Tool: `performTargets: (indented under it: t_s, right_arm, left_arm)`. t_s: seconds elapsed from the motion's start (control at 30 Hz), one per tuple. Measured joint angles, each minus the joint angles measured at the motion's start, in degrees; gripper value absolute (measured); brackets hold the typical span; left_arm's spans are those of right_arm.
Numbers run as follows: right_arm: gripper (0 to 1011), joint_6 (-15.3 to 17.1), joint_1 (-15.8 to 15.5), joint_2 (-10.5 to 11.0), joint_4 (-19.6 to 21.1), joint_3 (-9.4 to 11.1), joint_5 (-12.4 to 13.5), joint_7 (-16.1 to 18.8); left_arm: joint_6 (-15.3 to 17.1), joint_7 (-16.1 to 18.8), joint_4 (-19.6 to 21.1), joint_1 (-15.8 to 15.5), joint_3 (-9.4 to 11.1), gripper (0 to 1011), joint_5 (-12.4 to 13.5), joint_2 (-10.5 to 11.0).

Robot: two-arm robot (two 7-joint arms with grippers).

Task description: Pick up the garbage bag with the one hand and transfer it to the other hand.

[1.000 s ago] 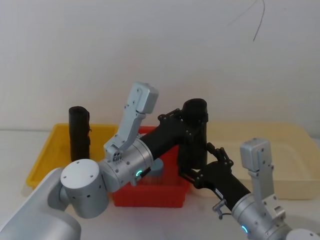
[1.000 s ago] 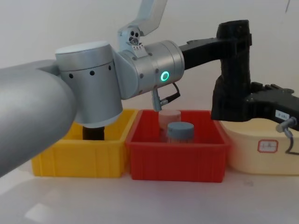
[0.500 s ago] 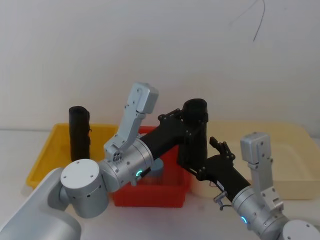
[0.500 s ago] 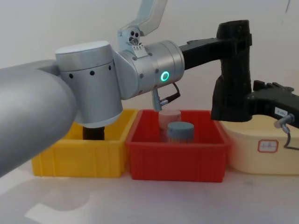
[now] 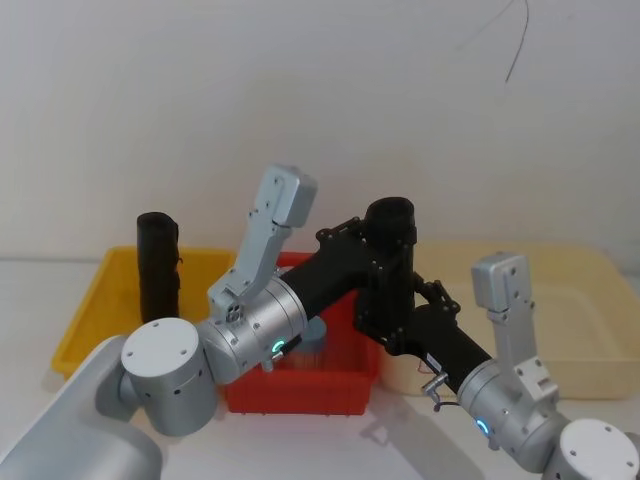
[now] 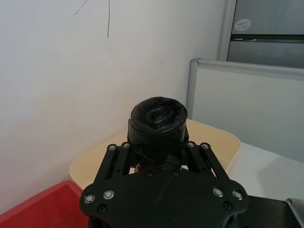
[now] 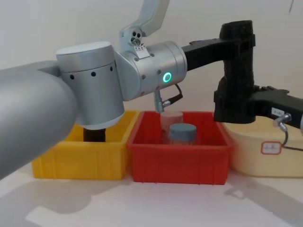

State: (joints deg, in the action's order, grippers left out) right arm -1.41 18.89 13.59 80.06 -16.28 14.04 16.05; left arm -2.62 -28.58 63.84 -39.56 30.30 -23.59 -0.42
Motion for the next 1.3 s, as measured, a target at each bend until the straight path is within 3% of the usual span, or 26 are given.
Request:
performTargets:
  t_s: [0.23,0.53,0.63,0.8,1.3]
  right_arm:
    - [842,1.5,1.0,-0.1,-0.8,-0.4,0.8,1.3]
    - [557,2.1,1.6,-0.3,-1.3,-0.6,1.7,1.7]
    - [506,2.1,1.7,-0.3,-1.4,-0.6,1.8,1.8]
    - [506,2.1,1.7,-0.4,-1.4,-0.5,1.9,1.7]
    - [506,1.8,1.2,-0.8,-1.3,1.0,2.6,0.7]
  left_arm:
    - [0.0,0.0,0.0,0.0,0.0,445,0.0,0.0]
    - [0.0,0.0,0.0,0.0,0.0,445,0.0,0.0]
    - [0.0,0.0,0.0,0.0,0.0,445,0.0,0.0]
    - [0.0,0.0,0.0,0.0,0.0,446,0.0,0.0]
    - [0.0,0.0,0.0,0.0,0.0,881,0.0,0.0]
